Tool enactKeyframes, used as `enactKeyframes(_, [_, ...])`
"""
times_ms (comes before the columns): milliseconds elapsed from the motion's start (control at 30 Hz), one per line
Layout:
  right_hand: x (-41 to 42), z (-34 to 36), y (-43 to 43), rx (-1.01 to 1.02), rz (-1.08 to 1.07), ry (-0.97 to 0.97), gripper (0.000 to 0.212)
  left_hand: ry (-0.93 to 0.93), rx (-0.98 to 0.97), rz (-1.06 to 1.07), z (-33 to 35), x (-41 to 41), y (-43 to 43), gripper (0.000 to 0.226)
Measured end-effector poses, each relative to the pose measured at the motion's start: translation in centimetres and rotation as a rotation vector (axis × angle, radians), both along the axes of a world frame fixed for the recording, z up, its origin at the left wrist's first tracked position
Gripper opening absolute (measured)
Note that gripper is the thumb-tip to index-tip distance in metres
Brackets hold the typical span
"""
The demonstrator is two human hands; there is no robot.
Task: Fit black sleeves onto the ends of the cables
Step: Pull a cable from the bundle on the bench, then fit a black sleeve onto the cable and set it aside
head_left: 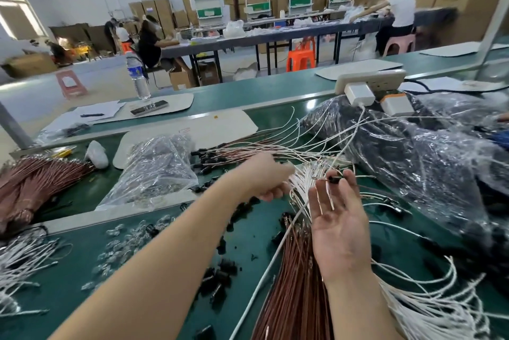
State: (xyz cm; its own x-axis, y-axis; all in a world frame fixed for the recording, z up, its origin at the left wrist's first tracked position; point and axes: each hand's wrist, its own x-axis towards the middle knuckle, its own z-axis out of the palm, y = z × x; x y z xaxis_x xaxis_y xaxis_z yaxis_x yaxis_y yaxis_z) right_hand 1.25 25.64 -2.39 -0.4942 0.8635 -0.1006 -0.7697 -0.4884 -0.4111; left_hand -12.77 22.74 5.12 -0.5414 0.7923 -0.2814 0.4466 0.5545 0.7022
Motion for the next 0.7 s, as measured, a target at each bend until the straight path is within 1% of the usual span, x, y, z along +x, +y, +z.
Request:
enactKeyframes(133, [0.0, 0.0, -0.5, 0.057, 0.049, 0.014, 0.019, -0.037, 0.388, 0.230, 3.1, -2.2, -3.5, 0.034])
enactKeyframes(200, [0.0, 0.0, -0.7, 0.089, 0.084, 0.007, 0.022, -0.064, 0.597, 0.291, 4.4, -3.0, -5.8, 0.026])
enactKeyframes(300, [-0.2, 0.2, -1.3, 0.133, 0.141, -0.013, 0.019, -0.073, 0.887, 0.440, 5.2, -4.8, -10.2, 0.017])
enactKeyframes(367, [-0.4, 0.4, -1.7, 0.151, 0.173, -0.026, 0.018, -0.160, 1.014, 0.582, 5.0, -7.0, -13.8, 0.016])
enactKeyframes(400, [-0.5, 0.4, -1.8, 0.161, 0.187, -0.033, 0.018, -0.255, 1.055, 0.644, 4.7, -8.1, -15.6, 0.017])
enactKeyframes(433, [-0.6, 0.5, -2.0, 0.171, 0.202, -0.040, 0.018, -0.331, 1.062, 0.712, 4.0, -8.9, -17.2, 0.020])
enactKeyframes(467, [-0.8, 0.5, -2.1, 0.180, 0.218, -0.044, 0.018, -0.352, 1.026, 0.800, 3.1, -9.5, -18.7, 0.023])
enactKeyframes(533, [-1.2, 0.6, -2.5, 0.199, 0.247, -0.054, 0.018, -0.308, 0.890, 0.955, 0.6, -10.1, -21.5, 0.027])
enactKeyframes(600, [-1.7, 0.7, -2.9, 0.216, 0.280, -0.066, 0.018, -0.274, 0.771, 1.047, -2.1, -9.9, -23.9, 0.027])
enactKeyframes(633, [-1.9, 0.7, -3.1, 0.224, 0.296, -0.071, 0.019, -0.198, 0.693, 1.056, -3.3, -9.7, -25.0, 0.026])
enactKeyframes(667, [-2.1, 0.7, -3.4, 0.231, 0.310, -0.077, 0.020, -0.070, 0.574, 1.060, -4.1, -9.1, -25.7, 0.027])
enactKeyframes(700, [-2.3, 0.6, -3.5, 0.236, 0.322, -0.085, 0.021, 0.083, 0.416, 1.071, -4.7, -8.6, -26.2, 0.036])
